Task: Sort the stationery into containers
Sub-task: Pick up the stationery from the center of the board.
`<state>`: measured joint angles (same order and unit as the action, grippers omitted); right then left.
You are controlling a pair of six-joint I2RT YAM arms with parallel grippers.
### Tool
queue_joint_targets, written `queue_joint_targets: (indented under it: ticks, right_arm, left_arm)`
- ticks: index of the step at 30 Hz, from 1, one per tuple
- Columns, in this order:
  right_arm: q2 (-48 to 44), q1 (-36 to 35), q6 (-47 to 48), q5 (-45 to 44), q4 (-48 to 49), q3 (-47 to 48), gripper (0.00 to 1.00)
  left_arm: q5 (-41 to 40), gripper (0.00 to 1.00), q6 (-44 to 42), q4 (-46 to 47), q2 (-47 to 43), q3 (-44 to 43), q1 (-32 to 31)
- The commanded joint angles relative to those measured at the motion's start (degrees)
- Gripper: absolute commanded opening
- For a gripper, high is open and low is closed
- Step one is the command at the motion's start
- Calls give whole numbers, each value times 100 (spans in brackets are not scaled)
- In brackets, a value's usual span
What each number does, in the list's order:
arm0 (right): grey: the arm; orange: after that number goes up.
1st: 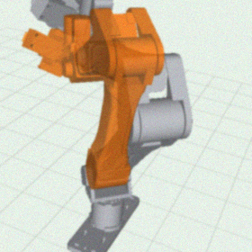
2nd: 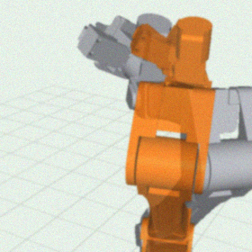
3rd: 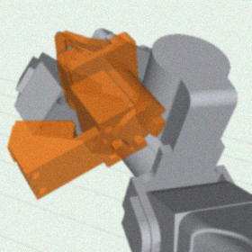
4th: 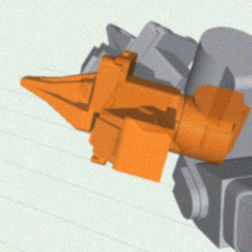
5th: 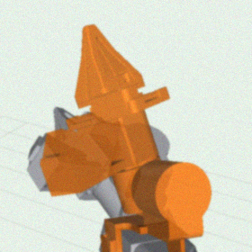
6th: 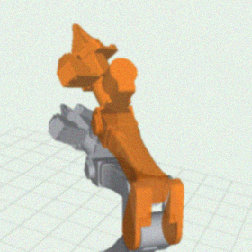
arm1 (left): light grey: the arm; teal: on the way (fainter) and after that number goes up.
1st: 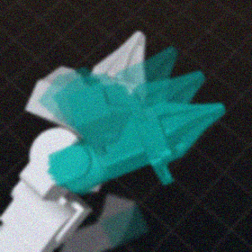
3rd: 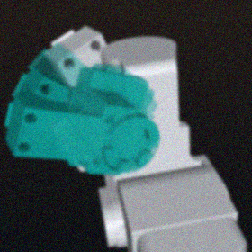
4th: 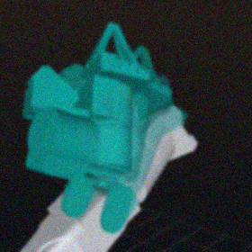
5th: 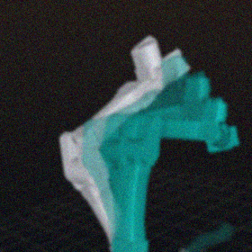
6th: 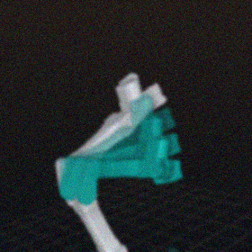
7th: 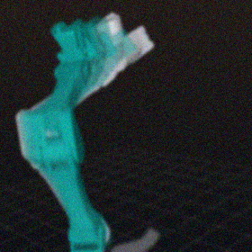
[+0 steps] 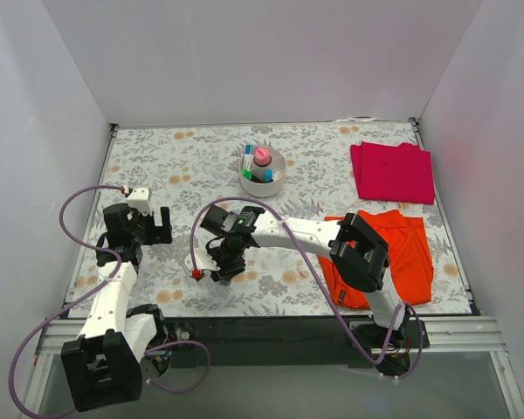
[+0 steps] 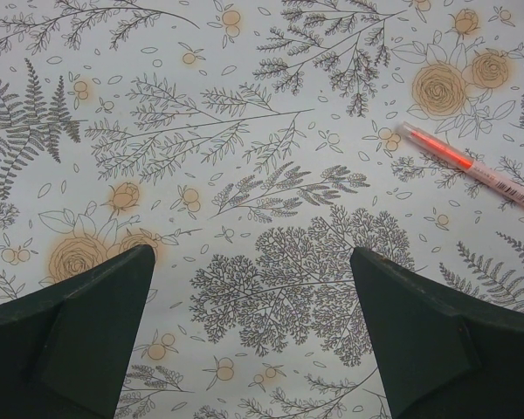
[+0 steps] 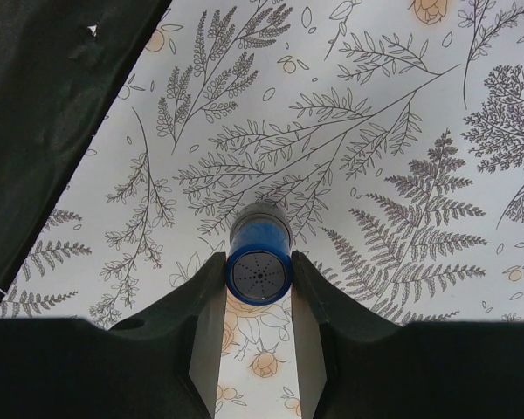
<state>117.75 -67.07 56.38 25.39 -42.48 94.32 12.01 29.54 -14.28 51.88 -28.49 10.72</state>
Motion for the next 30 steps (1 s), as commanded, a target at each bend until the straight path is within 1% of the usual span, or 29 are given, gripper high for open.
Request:
queue_joint_targets:
  ticks: [1,8,12,17,21,24,25,28,29,30]
  right_arm:
    - [63,-52,207,-192,-208,-213,1]
    - [222,-43,75,-113,-199,-283,1]
    - [117,-26,31,-323,-208,-204,1]
    - [-252,80,-101,-578,-348,279,1]
    - [-499,80,-39,-859,-953,885,1]
    - [-692,97,-48,-1078,-1157,1035,1]
    - [-762,115,-83,-1149,-1157,1027,1]
    - [-947,273,-302,-1396,-1166,1131,1]
    - [-973,482,-399,-1440,-1157,1228,1]
    - [-974,623,-495,-1449,-1157,1525,1]
  left_arm:
    - [47,98,-62,128,-37,63,18]
    - [30,98,-89,119,-29,63,27]
    - [73,98,-89,93,-20,19,18]
    - [240,97,-89,-83,42,-104,27]
    - [608,97,-167,-233,129,-244,18]
    - [916,97,-212,-329,208,-394,18]
    - [1135,96,-203,-390,278,-481,0]
    - [1452,96,-133,-487,393,-622,-79]
    - [1505,96,-115,-505,428,-718,-96]
    - [1584,96,-80,-531,481,-772,-114]
